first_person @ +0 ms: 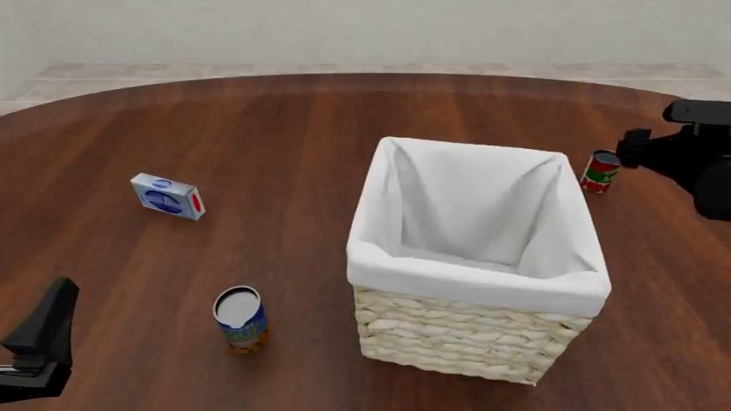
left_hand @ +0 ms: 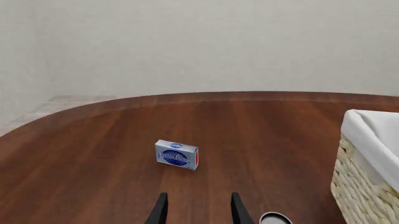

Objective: Pick up the tomato sauce, and put it in the basket.

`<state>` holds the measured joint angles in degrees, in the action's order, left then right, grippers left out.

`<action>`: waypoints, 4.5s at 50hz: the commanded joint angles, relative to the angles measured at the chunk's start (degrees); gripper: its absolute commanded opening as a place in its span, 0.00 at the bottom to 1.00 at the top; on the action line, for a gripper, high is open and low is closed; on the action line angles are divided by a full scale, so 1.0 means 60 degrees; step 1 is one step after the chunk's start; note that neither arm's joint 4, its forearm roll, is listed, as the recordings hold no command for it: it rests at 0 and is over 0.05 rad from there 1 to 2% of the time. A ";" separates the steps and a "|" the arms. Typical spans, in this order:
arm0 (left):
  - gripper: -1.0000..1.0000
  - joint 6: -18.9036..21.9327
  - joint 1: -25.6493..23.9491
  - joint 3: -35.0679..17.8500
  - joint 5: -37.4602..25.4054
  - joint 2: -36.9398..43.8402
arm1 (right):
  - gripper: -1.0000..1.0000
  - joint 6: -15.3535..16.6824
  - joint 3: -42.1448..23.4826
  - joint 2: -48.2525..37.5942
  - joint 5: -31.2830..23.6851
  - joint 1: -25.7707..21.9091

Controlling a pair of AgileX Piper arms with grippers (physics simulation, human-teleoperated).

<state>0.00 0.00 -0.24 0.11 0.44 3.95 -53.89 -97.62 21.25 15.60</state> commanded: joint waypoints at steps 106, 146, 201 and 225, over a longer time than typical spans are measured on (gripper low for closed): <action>1.00 0.0001 -0.0003 0.0000 0.0000 0.0004 | 0.00 -0.0047 -0.6042 -0.6933 -0.0907 -0.0208; 1.00 0.0000 0.0000 0.0000 0.0000 0.0000 | 0.00 0.0314 -0.0919 -0.2678 0.0816 -0.0386; 1.00 -0.0002 0.0001 0.0000 0.0000 0.0002 | 0.00 0.0523 0.3453 0.4518 -0.1290 -0.0948; 1.00 0.0001 -0.0001 0.0000 0.0000 0.0002 | 0.00 0.0861 0.3048 0.7419 -0.4014 -0.1637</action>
<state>0.00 0.01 -0.24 0.11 0.44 9.31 -34.33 -59.36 2.94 7.25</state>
